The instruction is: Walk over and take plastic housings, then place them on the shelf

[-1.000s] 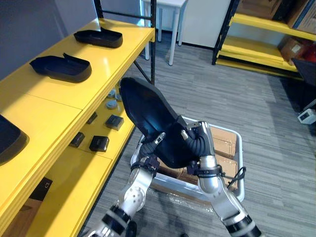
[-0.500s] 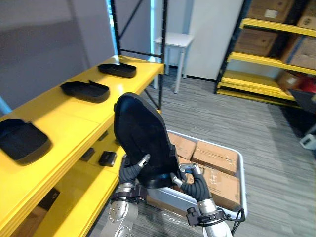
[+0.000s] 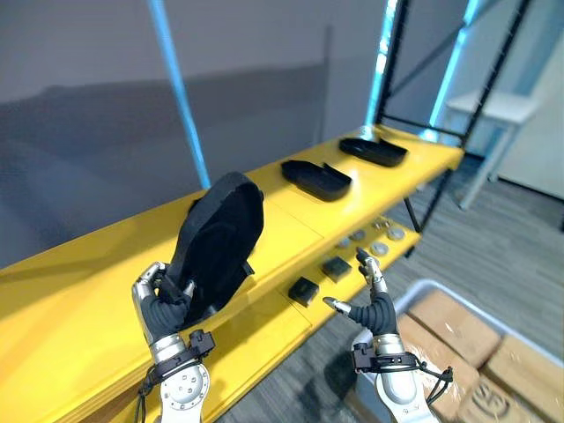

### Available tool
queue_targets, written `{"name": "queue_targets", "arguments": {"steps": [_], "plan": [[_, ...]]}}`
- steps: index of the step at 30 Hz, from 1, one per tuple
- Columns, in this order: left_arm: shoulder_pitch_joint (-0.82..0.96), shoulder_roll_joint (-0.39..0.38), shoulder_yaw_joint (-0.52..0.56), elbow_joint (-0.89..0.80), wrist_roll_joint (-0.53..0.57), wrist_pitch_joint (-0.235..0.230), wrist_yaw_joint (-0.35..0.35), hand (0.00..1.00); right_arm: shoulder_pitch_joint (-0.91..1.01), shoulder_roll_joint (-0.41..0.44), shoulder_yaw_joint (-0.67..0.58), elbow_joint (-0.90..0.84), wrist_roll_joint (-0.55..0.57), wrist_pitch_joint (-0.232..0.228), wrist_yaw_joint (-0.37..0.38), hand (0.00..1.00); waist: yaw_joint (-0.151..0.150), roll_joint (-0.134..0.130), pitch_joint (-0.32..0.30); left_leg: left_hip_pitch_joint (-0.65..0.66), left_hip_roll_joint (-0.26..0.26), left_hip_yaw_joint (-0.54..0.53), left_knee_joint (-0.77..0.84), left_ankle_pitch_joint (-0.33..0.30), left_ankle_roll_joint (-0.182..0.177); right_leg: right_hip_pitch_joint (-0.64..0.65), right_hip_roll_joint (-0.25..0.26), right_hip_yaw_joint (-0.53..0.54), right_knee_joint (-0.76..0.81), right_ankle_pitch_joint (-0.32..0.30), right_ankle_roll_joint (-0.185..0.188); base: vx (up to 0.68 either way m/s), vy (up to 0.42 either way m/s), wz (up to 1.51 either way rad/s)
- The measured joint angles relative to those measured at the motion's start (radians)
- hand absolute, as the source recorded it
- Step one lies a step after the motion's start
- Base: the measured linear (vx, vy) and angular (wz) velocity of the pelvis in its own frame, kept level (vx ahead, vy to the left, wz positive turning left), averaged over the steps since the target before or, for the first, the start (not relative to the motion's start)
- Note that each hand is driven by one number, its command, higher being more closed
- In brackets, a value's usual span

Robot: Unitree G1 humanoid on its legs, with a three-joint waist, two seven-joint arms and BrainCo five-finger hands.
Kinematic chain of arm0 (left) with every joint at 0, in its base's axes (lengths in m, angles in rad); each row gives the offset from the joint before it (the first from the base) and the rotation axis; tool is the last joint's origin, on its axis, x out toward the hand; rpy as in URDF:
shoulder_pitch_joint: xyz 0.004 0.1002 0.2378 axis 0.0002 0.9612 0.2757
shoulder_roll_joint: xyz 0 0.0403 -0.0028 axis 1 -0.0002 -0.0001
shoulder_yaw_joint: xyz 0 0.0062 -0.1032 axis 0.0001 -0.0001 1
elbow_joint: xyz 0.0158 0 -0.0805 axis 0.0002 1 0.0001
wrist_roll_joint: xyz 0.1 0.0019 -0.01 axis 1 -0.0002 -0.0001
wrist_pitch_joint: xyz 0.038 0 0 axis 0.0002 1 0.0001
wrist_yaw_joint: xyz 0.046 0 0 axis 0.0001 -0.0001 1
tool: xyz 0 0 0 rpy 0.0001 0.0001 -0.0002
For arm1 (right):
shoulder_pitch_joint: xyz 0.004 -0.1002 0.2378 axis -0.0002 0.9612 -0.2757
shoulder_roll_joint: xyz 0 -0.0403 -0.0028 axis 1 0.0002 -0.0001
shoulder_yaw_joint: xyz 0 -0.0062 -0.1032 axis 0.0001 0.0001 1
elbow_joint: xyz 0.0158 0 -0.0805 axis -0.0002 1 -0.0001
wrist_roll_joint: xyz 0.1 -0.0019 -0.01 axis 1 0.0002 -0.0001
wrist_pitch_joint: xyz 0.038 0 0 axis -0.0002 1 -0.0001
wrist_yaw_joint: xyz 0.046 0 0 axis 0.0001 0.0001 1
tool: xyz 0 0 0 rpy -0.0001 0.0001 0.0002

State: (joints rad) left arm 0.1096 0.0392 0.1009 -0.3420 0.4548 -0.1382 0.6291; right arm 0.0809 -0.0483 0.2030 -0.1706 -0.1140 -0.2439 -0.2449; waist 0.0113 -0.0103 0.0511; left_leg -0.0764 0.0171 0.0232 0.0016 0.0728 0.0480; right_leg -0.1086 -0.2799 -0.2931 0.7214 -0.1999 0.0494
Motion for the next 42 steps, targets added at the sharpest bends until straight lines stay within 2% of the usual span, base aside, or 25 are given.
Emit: {"name": "queue_targets", "arguments": {"steps": [1, 3, 4, 5, 6, 7, 8, 9, 10, 11, 12, 13, 14, 15, 17, 20, 21, 23, 26, 28, 30, 33, 36, 40, 42], "plan": [[-0.003, 0.001, 0.001, 0.0, 0.001, 0.0, 0.001, 1.0, 0.001, 0.005, -0.008, -0.004, 0.025, -0.004, 0.009, 0.0, 0.0, -0.001, 0.002, 0.008, -0.002, -0.024, 0.0, -0.004, -0.001, -0.015, 0.035, 0.037, -0.047, -0.017, -0.004, 0.23, -0.056, 1.25], [-0.003, 0.0, 0.003, -0.009, -0.003, 0.0, -0.001, 1.0, 0.005, 0.019, -0.048, -0.018, 0.117, -0.019, 0.034, 0.0, -0.002, 0.001, 0.006, 0.016, -0.012, -0.115, 0.003, -0.009, -0.014, -0.052, 0.159, 0.201, -0.298, -0.023, 0.008, 0.16, -0.108, 1.31], [-0.003, 0.0, 0.004, -0.017, -0.011, -0.001, -0.005, 1.0, 0.009, 0.019, -0.061, -0.018, 0.129, -0.02, 0.036, 0.0, -0.006, -0.004, 0.01, 0.017, -0.02, -0.14, 0.005, -0.012, -0.02, -0.055, 0.177, 0.242, -0.362, -0.018, 0.004, 0.15, -0.162, 1.36], [0.006, 0.0, 0.01, -0.039, -0.064, -0.011, -0.022, 1.0, 0.016, 0.026, -0.085, -0.019, 0.153, -0.021, 0.04, 0.0, -0.007, -0.023, 0.019, 0.023, -0.044, -0.182, 0.01, -0.022, -0.034, -0.054, 0.192, 0.322, -0.466, 0.021, -0.006, 0.15, -0.191, 1.27], [0.026, -0.009, 0.03, -0.057, -0.13, -0.035, -0.043, 1.0, 0.025, 0.028, -0.096, -0.019, 0.168, -0.021, 0.04, 0.0, -0.009, -0.039, 0.031, 0.028, -0.069, -0.22, 0.025, -0.041, -0.052, -0.041, 0.184, 0.347, -0.465, 0.116, 0.019, 0.15, -0.208, 1.06], [0.042, -0.023, 0.036, -0.065, -0.165, -0.041, -0.054, 1.0, 0.035, 0.023, -0.1, -0.019, 0.177, -0.02, 0.042, 0.0, 0.002, -0.028, 0.033, 0.027, -0.063, -0.226, 0.036, -0.052, -0.056, -0.029, 0.188, 0.331, -0.471, 0.113, 0.014, 0.16, -0.199, 0.66], [0.078, -0.042, 0.047, -0.097, -0.257, -0.064, -0.079, 1.0, 0.042, 0.019, -0.111, -0.018, 0.198, -0.018, 0.049, 0.0, 0.017, -0.008, 0.04, 0.016, -0.046, -0.237, 0.054, -0.066, -0.07, -0.006, 0.2, 0.305, -0.504, 0.119, 0.004, 0.17, -0.173, 0.55], [0.1, -0.051, 0.056, -0.124, -0.359, -0.094, -0.113, 1.0, 0.045, 0.02, -0.117, -0.019, 0.226, -0.018, 0.057, 0.0, 0.018, 0.005, 0.038, -0.005, -0.036, -0.26, 0.068, -0.072, -0.079, 0.008, 0.209, 0.264, -0.525, 0.122, 0.0, 0.19, -0.197, 0.64], [0.1, -0.054, 0.057, -0.135, -0.424, -0.106, -0.138, 1.0, 0.046, 0.02, -0.122, -0.02, 0.227, -0.018, 0.058, 0.0, 0.018, 0.005, 0.039, -0.016, -0.033, -0.274, 0.073, -0.072, -0.082, 0.009, 0.213, 0.243, -0.526, 0.121, -0.001, 0.17, -0.195, 0.96], [0.099, -0.061, 0.057, -0.153, -0.545, -0.121, -0.184, 1.0, 0.049, 0.018, -0.126, -0.032, 0.245, -0.014, 0.068, 0.0, 0.018, 0.006, 0.038, -0.04, -0.032, -0.301, 0.083, -0.069, -0.088, 0.011, 0.216, 0.191, -0.526, 0.119, -0.005, 0.14, -0.173, 1.27], [0.091, -0.063, 0.057, -0.163, -0.634, -0.126, -0.219, 1.0, 0.063, 0.017, -0.132, -0.07, 0.264, -0.012, 0.078, 0.0, 0.011, 0.005, 0.039, -0.068, -0.031, -0.287, 0.086, -0.052, -0.101, 0.019, 0.204, 0.129, -0.527, 0.11, -0.019, 0.09, -0.103, 1.46], [0.085, -0.063, 0.058, -0.163, -0.667, -0.127, -0.233, 1.0, 0.072, 0.016, -0.144, -0.093, 0.266, -0.012, 0.083, 0.0, 0.004, 0.008, 0.038, -0.081, -0.03, -0.25, 0.083, -0.044, -0.096, 0.026, 0.196, 0.096, -0.531, 0.106, -0.024, 0.1, -0.043, 1.69], [0.072, -0.061, 0.068, -0.159, -0.735, -0.132, -0.268, 1.0, 0.084, 0.02, -0.175, -0.127, 0.266, -0.012, 0.099, 0.0, -0.006, 0.012, 0.038, -0.107, 0.001, -0.063, 0.106, -0.055, -0.073, 0.039, 0.187, 0.04, -0.536, 0.095, -0.041, 0.09, 0.001, 1.44], [0.067, -0.053, 0.087, -0.151, -0.78, -0.149, -0.284, 1.0, 0.083, 0.021, -0.2, -0.128, 0.266, -0.011, 0.107, 0.0, 0.002, 0.013, 0.042, -0.116, 0.044, 0.102, 0.132, -0.062, -0.065, 0.043, 0.183, 0.027, -0.536, 0.092, -0.043, 0.11, 0.01, 1.13], [0.065, -0.035, 0.132, -0.126, -0.849, -0.157, -0.315, 1.0, 0.079, 0.022, -0.224, -0.128, 0.266, -0.006, 0.111, 0.0, 0.01, 0.013, 0.046, -0.105, 0.051, 0.143, 0.112, -0.051, -0.061, 0.046, 0.181, 0.033, -0.534, 0.085, -0.036, 0.05, 0.058, 0.38], [0.061, 0.066, 0.21, -0.02, -0.944, -0.148, -0.346, 1.0, 0.102, 0.052, -0.253, -0.129, 0.268, -0.003, 0.136, 0.0, -0.002, 0.015, 0.046, -0.065, 0.014, 0.128, 0.041, -0.025, -0.055, 0.069, 0.157, 0.034, -0.549, 0.076, -0.023, 0.04, 0.112, 0.21], [0.045, 0.133, 0.229, 0.024, -0.969, -0.127, -0.367, 1.0, 0.121, 0.052, -0.281, -0.128, 0.268, 0.006, 0.151, 0.0, -0.005, 0.016, 0.046, -0.046, -0.006, 0.121, -0.017, 0.005, -0.047, 0.074, 0.147, 0.034, -0.571, 0.073, -0.017, 0.02, 0.113, 0.22], [0.027, 0.233, 0.242, 0.08, -0.99, -0.108, -0.396, 1.0, 0.139, 0.052, -0.299, -0.124, 0.268, 0.018, 0.155, 0.0, -0.007, 0.017, 0.046, -0.022, -0.013, 0.119, -0.075, 0.037, -0.044, 0.074, 0.147, 0.033, -0.578, 0.076, -0.012, 0.01, 0.07, 0.1], [-0.089, 0.479, 0.237, 0.292, -1.04, -0.049, -0.465, 1.0, 0.177, 0.046, -0.299, -0.098, 0.268, 0.035, 0.173, 0.0, -0.01, 0.015, 0.045, 0.002, -0.016, 0.124, -0.089, 0.044, -0.042, 0.092, 0.146, 0.037, -0.583, 0.079, -0.009, 0.0, 0.009, -0.04], [-0.191, 0.605, 0.209, 0.415, -1.055, -0.026, -0.492, 1.0, 0.197, 0.043, -0.277, -0.08, 0.268, 0.038, 0.184, 0.0, -0.013, 0.014, 0.044, 0.003, -0.015, 0.135, -0.089, 0.044, -0.042, 0.096, 0.149, 0.044, -0.602, 0.091, 0.0, -0.03, 0.009, -0.14], [-0.32, 0.734, 0.131, 0.547, -1.064, -0.01, -0.518, 1.0, 0.224, 0.043, -0.239, -0.07, 0.268, 0.048, 0.194, 0.0, -0.024, 0.014, 0.044, -0.001, -0.013, 0.146, -0.089, 0.045, -0.041, 0.09, 0.154, 0.061, -0.61, 0.1, 0.0, -0.06, 0.006, -0.19], [-0.48, 0.831, -0.02, 0.71, -1.06, 0.003, -0.557, 1.0, 0.243, 0.037, -0.179, -0.049, 0.267, 0.049, 0.209, 0.0, -0.036, 0.013, 0.041, -0.009, -0.008, 0.17, -0.092, 0.043, -0.043, 0.063, 0.157, 0.092, -0.614, 0.105, 0.001, -0.07, 0.008, -0.23], [-0.601, 0.851, -0.159, 0.88, -1.057, 0.034, -0.578, 1.0, 0.245, 0.009, -0.121, -0.045, 0.266, 0.054, 0.218, 0.0, -0.064, 0.012, 0.038, -0.025, 0.0, 0.191, -0.092, 0.044, -0.044, 0.049, 0.166, 0.114, -0.629, 0.123, 0.004, -0.03, -0.004, -0.25], [-0.71, 0.85, -0.247, 1.042, -1.04, 0.067, -0.596, 1.0, 0.255, 0.003, -0.103, -0.045, 0.265, 0.059, 0.219, 0.0, -0.103, 0.004, 0.033, -0.036, 0.007, 0.202, -0.089, 0.048, -0.045, 0.035, 0.174, 0.125, -0.634, 0.129, 0.002, 0.0, -0.018, -0.12], [-0.744, 0.85, -0.255, 1.109, -1.03, 0.078, -0.598, 1.0, 0.258, 0.004, -0.095, -0.045, 0.265, 0.062, 0.22, 0.0, -0.11, 0.003, 0.033, -0.035, 0.014, 0.215, -0.088, 0.048, -0.045, 0.032, 0.181, 0.14, -0.638, 0.133, -0.004, 0.0, -0.036, -0.21]]}}
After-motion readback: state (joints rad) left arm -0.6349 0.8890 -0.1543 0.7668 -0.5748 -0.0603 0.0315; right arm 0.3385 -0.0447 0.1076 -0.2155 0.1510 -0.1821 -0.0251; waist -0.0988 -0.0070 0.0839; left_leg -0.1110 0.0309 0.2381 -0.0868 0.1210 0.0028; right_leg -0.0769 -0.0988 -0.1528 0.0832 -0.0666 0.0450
